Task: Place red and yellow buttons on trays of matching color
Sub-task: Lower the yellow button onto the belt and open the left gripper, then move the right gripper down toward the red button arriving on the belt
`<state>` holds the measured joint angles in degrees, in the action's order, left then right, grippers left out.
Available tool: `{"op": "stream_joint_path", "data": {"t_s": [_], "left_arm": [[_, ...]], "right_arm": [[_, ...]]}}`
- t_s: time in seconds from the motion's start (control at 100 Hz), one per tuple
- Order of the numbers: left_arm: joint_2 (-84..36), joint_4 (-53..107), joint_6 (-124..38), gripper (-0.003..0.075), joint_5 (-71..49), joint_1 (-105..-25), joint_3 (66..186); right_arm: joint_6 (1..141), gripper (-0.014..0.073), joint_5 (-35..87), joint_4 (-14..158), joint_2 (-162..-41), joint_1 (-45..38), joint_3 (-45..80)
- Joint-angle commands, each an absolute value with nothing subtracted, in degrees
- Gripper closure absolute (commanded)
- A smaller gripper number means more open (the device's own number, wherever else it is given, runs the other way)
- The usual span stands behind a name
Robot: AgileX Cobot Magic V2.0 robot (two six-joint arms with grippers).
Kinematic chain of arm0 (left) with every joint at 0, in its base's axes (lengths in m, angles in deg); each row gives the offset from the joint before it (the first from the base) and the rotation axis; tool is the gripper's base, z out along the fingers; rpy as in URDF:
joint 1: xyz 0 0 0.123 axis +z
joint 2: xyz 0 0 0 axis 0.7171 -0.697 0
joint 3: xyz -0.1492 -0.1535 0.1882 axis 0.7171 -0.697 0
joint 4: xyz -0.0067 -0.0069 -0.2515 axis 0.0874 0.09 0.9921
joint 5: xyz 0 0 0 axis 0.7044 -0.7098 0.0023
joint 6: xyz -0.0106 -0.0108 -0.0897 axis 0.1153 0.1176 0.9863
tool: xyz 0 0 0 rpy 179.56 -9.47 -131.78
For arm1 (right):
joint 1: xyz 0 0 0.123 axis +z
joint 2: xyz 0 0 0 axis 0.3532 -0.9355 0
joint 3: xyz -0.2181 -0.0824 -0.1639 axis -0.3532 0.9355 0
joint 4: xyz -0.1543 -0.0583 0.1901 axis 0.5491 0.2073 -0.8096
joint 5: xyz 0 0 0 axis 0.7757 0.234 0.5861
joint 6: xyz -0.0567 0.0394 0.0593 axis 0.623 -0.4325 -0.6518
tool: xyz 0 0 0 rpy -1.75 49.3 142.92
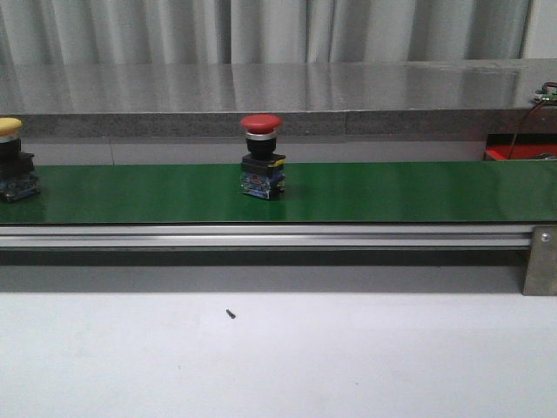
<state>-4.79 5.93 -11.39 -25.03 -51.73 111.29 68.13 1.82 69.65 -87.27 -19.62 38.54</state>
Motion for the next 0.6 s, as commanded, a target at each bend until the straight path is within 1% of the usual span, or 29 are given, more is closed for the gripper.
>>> {"op": "stream_joint_path", "data": {"t_s": [0.0,0.12,0.24,0.28,0.34,0.43,0.49,0.5,0.52,0.53,0.55,0.57,0.59], "left_arm": [[2.82,5.24,-11.49,0.0379,-18.87,-52.14,107.69],[11.66,5.12,-11.49,0.0542,-18.78,-52.14,102.16],[17.17,5.08,-11.49,0.0736,-18.78,-52.14,98.46],[18.16,5.08,-11.49,0.0739,-18.91,-52.14,97.69],[18.68,5.08,-11.49,0.0740,-19.04,-52.14,97.03],[18.67,5.08,-11.49,0.0739,-19.54,-52.14,96.82],[18.67,5.08,-11.49,0.0740,-19.41,-52.14,96.82],[18.67,5.08,-11.49,0.0740,-19.41,-52.14,96.82],[18.67,5.08,-11.49,0.0740,-19.32,-52.14,96.82],[18.67,5.08,-11.49,0.0740,-19.32,-52.14,96.82],[18.67,5.08,-11.49,0.0740,-19.20,-52.14,96.82],[18.67,5.08,-11.49,0.0740,-19.20,-52.14,96.82],[18.67,5.08,-11.49,0.0740,-19.20,-52.14,96.82]], "right_arm": [[68.53,0.0690,5.15,68.79,-86.88,-19.53,37.15],[68.53,0.0689,5.16,68.61,-86.88,-19.53,37.15],[68.53,0.0686,4.96,67.84,-86.88,-19.53,37.15],[68.53,0.0683,4.56,67.51,-86.88,-19.53,37.06],[68.53,0.0652,3.42,66.97,-86.88,-19.53,36.54],[68.53,0.0525,1.79,65.94,-86.93,-19.48,35.40],[68.53,0.0395,1.51,65.41,-86.93,-19.48,34.47],[68.53,0.0363,1.51,65.41,-86.93,-19.48,34.22],[68.53,0.0330,1.51,65.27,-86.93,-19.48,33.84],[68.53,0.0296,1.58,65.19,-87.02,-19.48,33.69],[68.53,0.0263,1.58,65.11,-87.12,-19.48,33.21],[68.53,0.0196,1.58,65.01,-87.33,-19.48,32.64],[68.53,0.0165,1.50,65.01,-87.59,-19.48,32.03]]}}
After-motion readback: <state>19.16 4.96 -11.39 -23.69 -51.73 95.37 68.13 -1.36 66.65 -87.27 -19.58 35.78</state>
